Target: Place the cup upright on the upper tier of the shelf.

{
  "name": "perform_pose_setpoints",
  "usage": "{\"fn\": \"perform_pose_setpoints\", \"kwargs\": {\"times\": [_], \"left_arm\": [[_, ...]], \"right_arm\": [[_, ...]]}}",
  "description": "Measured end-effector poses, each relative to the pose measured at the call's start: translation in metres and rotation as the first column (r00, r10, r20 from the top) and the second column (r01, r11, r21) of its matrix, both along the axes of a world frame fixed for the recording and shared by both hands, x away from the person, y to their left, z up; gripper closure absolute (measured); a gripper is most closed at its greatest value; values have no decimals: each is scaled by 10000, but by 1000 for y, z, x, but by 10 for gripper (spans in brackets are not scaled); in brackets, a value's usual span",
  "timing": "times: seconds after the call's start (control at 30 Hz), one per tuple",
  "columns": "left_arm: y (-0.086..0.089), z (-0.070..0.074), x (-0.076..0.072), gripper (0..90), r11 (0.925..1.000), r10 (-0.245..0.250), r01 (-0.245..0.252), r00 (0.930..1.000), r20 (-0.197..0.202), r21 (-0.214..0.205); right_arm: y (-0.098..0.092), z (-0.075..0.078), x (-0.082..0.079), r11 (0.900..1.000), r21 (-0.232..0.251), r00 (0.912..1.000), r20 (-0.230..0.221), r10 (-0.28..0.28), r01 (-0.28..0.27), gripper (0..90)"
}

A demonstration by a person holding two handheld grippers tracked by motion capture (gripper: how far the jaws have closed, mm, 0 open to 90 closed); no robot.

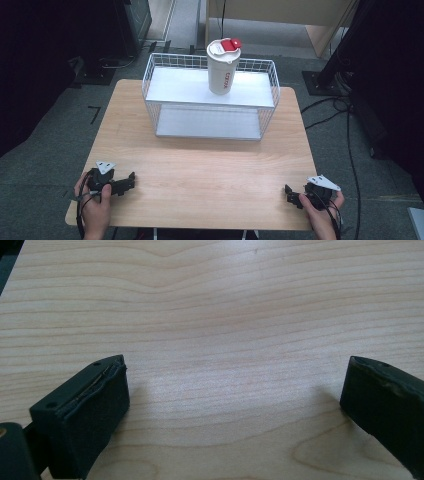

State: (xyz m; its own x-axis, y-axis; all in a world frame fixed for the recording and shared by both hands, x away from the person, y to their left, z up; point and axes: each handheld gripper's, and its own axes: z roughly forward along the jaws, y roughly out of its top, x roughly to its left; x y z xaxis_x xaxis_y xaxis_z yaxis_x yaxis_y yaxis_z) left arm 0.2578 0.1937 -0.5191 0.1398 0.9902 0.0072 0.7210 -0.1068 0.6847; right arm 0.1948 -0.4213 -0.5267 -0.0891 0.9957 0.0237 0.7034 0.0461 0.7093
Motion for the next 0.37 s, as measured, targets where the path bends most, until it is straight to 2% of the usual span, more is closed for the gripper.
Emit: {"fn": "perform_pose_setpoints", "kwargs": {"times": [0.37], "left_arm": [[0,0,0,0,10000,-9,9,10000,-1,6]], "right_arm": [[1,0,-2,9998,30,9998,-36,201,-201,0]]}}
